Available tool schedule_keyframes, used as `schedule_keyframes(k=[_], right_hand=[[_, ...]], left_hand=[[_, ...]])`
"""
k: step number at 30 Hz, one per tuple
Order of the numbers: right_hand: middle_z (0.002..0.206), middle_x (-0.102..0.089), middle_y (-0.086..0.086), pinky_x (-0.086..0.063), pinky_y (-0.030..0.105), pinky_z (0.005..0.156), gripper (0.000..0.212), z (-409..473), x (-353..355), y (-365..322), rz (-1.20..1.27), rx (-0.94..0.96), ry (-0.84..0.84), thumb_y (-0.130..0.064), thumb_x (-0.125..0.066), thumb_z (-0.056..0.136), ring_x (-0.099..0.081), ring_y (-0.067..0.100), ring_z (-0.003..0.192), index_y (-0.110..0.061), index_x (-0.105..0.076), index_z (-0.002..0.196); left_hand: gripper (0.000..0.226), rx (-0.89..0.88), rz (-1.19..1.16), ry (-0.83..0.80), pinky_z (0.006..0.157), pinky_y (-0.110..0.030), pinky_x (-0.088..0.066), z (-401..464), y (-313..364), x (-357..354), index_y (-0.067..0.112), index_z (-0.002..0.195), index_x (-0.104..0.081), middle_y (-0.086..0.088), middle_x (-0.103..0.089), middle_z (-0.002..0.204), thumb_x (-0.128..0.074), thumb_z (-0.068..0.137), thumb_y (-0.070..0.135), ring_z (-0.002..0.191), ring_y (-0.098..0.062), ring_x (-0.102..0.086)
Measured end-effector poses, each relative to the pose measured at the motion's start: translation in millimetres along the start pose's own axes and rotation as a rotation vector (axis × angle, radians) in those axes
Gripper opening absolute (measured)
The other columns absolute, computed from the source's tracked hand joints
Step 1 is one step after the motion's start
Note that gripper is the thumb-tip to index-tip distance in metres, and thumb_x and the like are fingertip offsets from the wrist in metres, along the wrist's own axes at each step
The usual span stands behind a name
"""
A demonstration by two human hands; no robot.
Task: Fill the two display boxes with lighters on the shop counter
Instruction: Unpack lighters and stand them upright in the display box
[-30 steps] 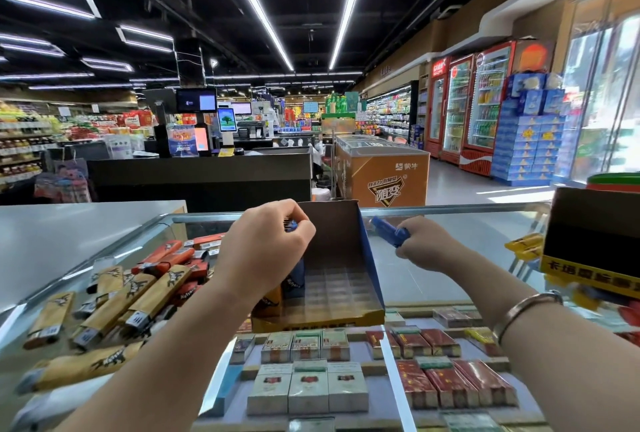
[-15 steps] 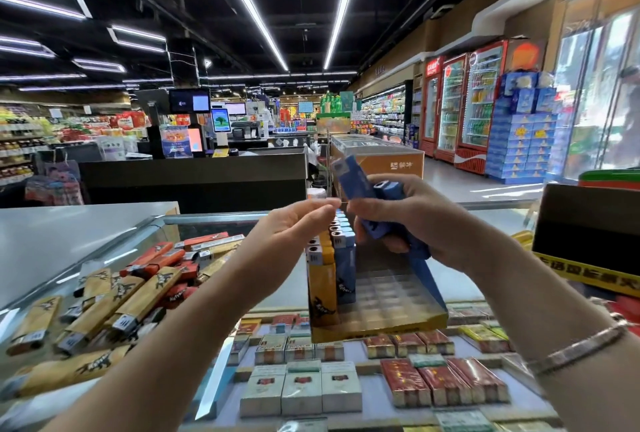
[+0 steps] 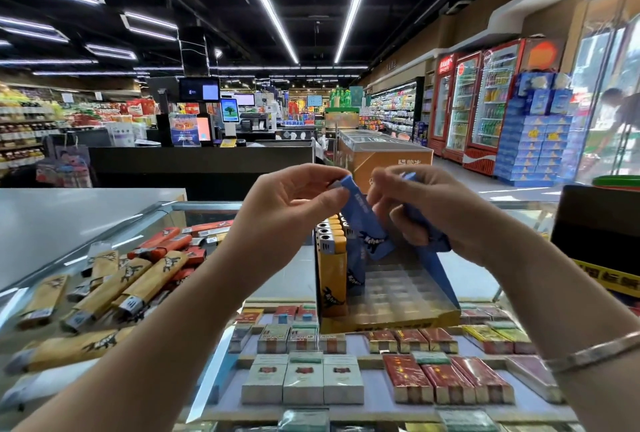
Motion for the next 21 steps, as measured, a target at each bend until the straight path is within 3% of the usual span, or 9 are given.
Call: schedule_keyframes(k=[3, 6, 15, 21], right_hand=[[0.055, -0.062, 0.011, -0.03, 0.015, 0.032, 0.037, 3.6, 20.9, 7.5, 0.098, -0.027, 0.238, -0.045, -0.056, 0.077, -0.037, 0.011, 0.027, -0.009, -0.056, 0.067], [0.05, -0.06, 0.009, -0.03, 0.015, 0.03, 0.038, 4.1, 25.1, 20.1, 0.08, -0.102, 0.351, -0.042, -0.054, 0.085, -0.037, 0.011, 0.026, -0.007, -0.052, 0.069], [0.048, -0.06, 0.006, -0.031, 0.015, 0.03, 0.038, 3.6, 20.2, 24.2, 0.042, -0.126, 0.372, -0.038, -0.05, 0.092, -0.038, 0.009, 0.027, -0.007, -0.053, 0.071], [0.047, -0.059, 0.006, -0.031, 0.015, 0.032, 0.039, 5.5, 18.4, 26.8, 0.041, -0.133, 0.385, -0.04, -0.051, 0.092, -0.037, 0.011, 0.026, -0.008, -0.052, 0.069]], left_hand=[[0.019, -0.093, 0.253, -0.08, 0.074, -0.016, -0.051, -4.6, 2.6, -9.9, 0.029, 0.094, -0.067, 0.012, -0.069, 0.083, -0.069, 0.077, 0.021, 0.079, -0.003, -0.064], [0.023, -0.23, 0.53, -0.132, 0.076, -0.018, -0.051, -10.4, 4.0, -22.7, 0.022, 0.103, -0.069, 0.017, -0.063, 0.09, -0.068, 0.081, 0.015, 0.084, -0.002, -0.061], [0.02, -0.333, 0.784, -0.084, 0.072, -0.029, -0.049, -11.5, 7.6, -23.3, 0.023, 0.097, -0.07, 0.018, -0.059, 0.085, -0.071, 0.078, 0.017, 0.088, -0.009, -0.054], [0.018, -0.252, 0.785, -0.131, 0.077, -0.02, -0.041, -9.3, -3.1, -21.1, 0.032, 0.094, -0.069, 0.03, -0.051, 0.088, -0.069, 0.079, 0.022, 0.097, -0.007, -0.046]])
Point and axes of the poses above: each hand's wrist, its own z-axis towards the middle knuckle, its own x-axis out of the back of the hand, y = z × x, the point moved 5 cm from there along z, towards the middle knuckle
